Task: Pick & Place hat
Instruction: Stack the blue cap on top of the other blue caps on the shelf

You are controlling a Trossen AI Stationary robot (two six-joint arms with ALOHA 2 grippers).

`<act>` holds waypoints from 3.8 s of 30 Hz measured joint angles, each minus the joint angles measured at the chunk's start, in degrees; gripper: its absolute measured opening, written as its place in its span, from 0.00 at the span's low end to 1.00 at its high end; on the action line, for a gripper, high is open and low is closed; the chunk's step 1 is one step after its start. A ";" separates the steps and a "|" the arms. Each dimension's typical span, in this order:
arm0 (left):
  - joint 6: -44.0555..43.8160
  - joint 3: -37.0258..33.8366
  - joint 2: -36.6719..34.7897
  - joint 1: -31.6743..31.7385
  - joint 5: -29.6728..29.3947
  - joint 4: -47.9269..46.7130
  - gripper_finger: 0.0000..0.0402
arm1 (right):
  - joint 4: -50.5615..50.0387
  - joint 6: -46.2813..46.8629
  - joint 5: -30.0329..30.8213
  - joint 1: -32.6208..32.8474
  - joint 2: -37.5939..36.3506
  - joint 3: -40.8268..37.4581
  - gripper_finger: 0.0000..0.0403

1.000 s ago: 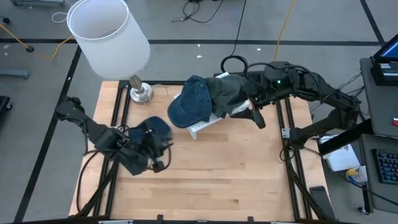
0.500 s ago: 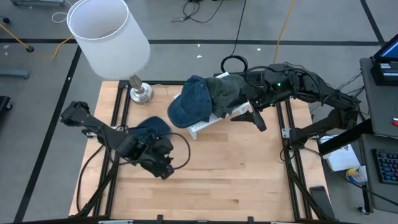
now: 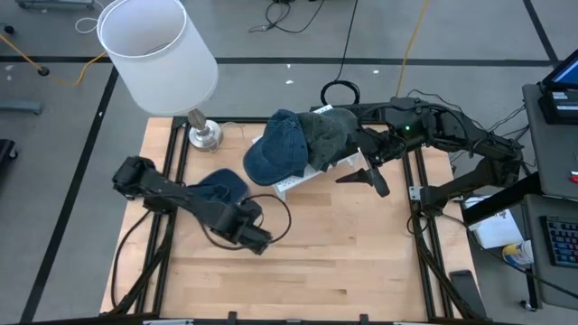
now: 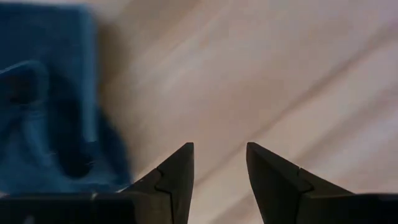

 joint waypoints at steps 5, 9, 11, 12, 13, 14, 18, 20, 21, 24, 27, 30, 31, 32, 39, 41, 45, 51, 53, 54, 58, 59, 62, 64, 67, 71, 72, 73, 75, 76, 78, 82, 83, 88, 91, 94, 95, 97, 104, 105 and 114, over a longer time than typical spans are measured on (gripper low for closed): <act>-1.46 0.00 2.45 1.68 0.47 -6.28 0.38 | 0.06 -0.73 -0.02 -0.07 0.00 0.00 0.56; -1.64 0.00 3.52 2.22 -1.51 -9.32 0.38 | 0.06 -2.99 -0.02 -0.07 0.00 0.00 0.57; -1.67 0.00 3.74 2.28 -3.46 -10.56 0.38 | 0.23 -3.80 -0.02 -0.07 0.00 0.00 0.57; -1.67 -0.01 3.80 2.28 -4.36 -10.89 0.38 | 0.34 -4.30 -0.02 -0.07 0.00 0.00 0.56; -1.68 -0.09 3.94 2.33 -5.16 -11.32 0.38 | 0.39 -4.75 -0.02 -0.07 0.00 0.00 0.56; -1.88 -0.21 4.08 2.43 -5.96 -12.09 0.38 | 0.39 -5.08 -0.04 -0.07 0.00 0.00 0.56; -2.75 -1.68 4.08 2.22 -7.84 -13.65 0.38 | 0.39 -6.07 0.02 -0.07 0.00 0.00 0.57; -3.06 -3.21 4.17 2.22 -7.78 -13.54 0.38 | 0.51 -6.40 0.02 -0.07 0.00 0.00 0.57; -3.29 -4.02 4.20 2.22 -7.78 -13.43 0.38 | 0.71 -6.49 0.04 -0.07 0.00 0.00 0.57; -3.69 -6.59 4.14 2.22 -7.26 -12.21 0.38 | 0.85 -6.49 0.05 -0.07 0.00 0.00 0.57; -3.81 -8.91 4.16 2.22 -7.08 -9.93 0.38 | 0.85 -6.49 0.07 -0.07 0.00 0.00 0.57; -3.84 -11.27 4.16 2.22 -8.14 -9.15 0.38 | 1.33 -6.49 0.07 -0.07 0.00 0.00 0.57; -3.84 -12.03 4.16 2.26 -8.58 -8.66 0.38 | 1.70 -6.47 0.09 -0.07 0.00 0.00 0.57; -3.84 -12.83 4.16 2.40 -8.83 -8.26 0.38 | 2.09 -6.26 0.10 -0.07 0.00 0.00 0.57; -2.58 -18.08 4.16 2.78 -7.71 -2.75 0.38 | 5.96 -4.12 0.13 -0.07 0.00 0.00 0.56; -2.76 -18.50 4.16 2.73 -7.37 -2.58 0.38 | 6.92 -4.10 0.13 -0.07 0.00 0.00 0.56; -2.35 -18.69 4.16 2.76 -7.22 -2.55 0.31 | 8.85 -4.10 0.13 -0.07 0.00 0.00 0.54; 0.45 -18.69 4.16 2.76 -4.74 -2.46 0.05 | 10.33 -4.08 0.13 -0.07 0.00 0.00 0.52; 0.47 -18.69 4.12 2.64 -4.05 -2.30 0.03 | 10.38 -3.46 0.14 -0.07 0.00 0.00 0.51; 0.47 -18.69 3.95 2.58 -3.30 -2.24 0.04 | 10.36 -2.96 0.13 -0.07 0.00 0.00 0.51; -0.31 -17.86 2.89 1.72 0.45 -2.19 0.02 | 10.13 -2.42 0.13 -0.07 0.00 0.00 0.50; -0.81 -17.37 2.36 1.32 0.98 -2.19 0.02 | 10.01 -2.46 0.13 -0.07 0.00 0.00 0.50; -1.02 -15.15 0.16 0.08 2.86 -1.99 0.02 | 9.96 -2.90 0.15 -0.07 0.00 0.00 0.50; 0.16 -13.31 -1.34 -1.00 4.41 -1.51 0.02 | 9.96 -2.96 0.15 -0.07 0.00 0.00 0.50; 2.49 -10.06 -3.74 -2.61 6.57 -0.46 0.02 | 9.96 -3.02 0.13 -0.07 0.00 0.00 0.50; 7.12 -5.88 -6.41 -4.11 10.99 3.93 0.02 | 9.99 -3.82 0.14 -0.07 0.00 0.00 0.50; 7.77 -4.92 -7.08 -4.60 11.30 5.12 0.02 | 9.99 -4.17 0.16 -0.07 0.00 0.00 0.50; 8.34 -3.80 -7.76 -5.03 11.34 6.45 0.02 | 10.01 -4.55 0.16 -0.07 0.00 0.00 0.50; 10.22 -1.89 -9.12 -5.64 11.30 10.18 0.02 | 9.99 -4.63 0.16 -0.07 0.00 0.00 0.50; 11.28 -1.14 -9.72 -5.98 11.32 11.95 0.02 | 9.85 -4.49 0.16 -0.07 0.00 0.00 0.50; 13.32 0.00 -10.91 -6.59 11.12 16.34 0.02 | 8.91 -3.47 0.10 -0.07 -0.05 0.00 0.50; 17.86 0.81 -14.01 -7.91 7.45 26.07 0.02 | 8.92 -1.60 0.16 -0.07 -0.50 0.00 0.50; 19.21 0.81 -14.67 -8.28 5.18 28.23 0.02 | 8.82 -0.88 0.16 -0.07 -0.77 0.00 0.50; 27.47 0.81 -17.79 -11.47 -10.85 35.60 0.02 | 8.68 1.58 1.20 -0.07 -3.05 0.00 0.48; 31.49 0.81 -18.99 -14.43 -23.70 37.07 0.02 | 8.33 2.26 4.97 -0.07 -5.23 0.00 0.46; 36.63 0.76 -19.52 -17.29 -35.17 39.73 0.02 | 9.14 4.38 6.35 -0.11 -7.38 -0.64 0.44; 38.53 0.76 -19.59 -17.98 -38.63 40.85 0.02 | 9.79 4.86 6.36 -0.11 -8.26 -1.48 0.44; 42.01 0.76 -19.55 -19.53 -44.09 42.39 0.02 | 12.06 6.39 6.19 -0.10 -10.14 -3.74 0.42; 55.44 0.76 -19.49 -21.51 -53.81 52.40 0.02 | 23.01 15.68 6.21 -0.09 -17.43 -16.16 0.47; 58.72 0.76 -19.49 -21.52 -53.89 55.04 0.02 | 25.14 16.91 6.21 -0.09 -18.45 -18.11 0.49; 96.99 0.76 -19.49 -18.05 -41.24 87.78 0.02 | 40.61 26.51 6.19 -0.09 -22.36 -29.07 0.69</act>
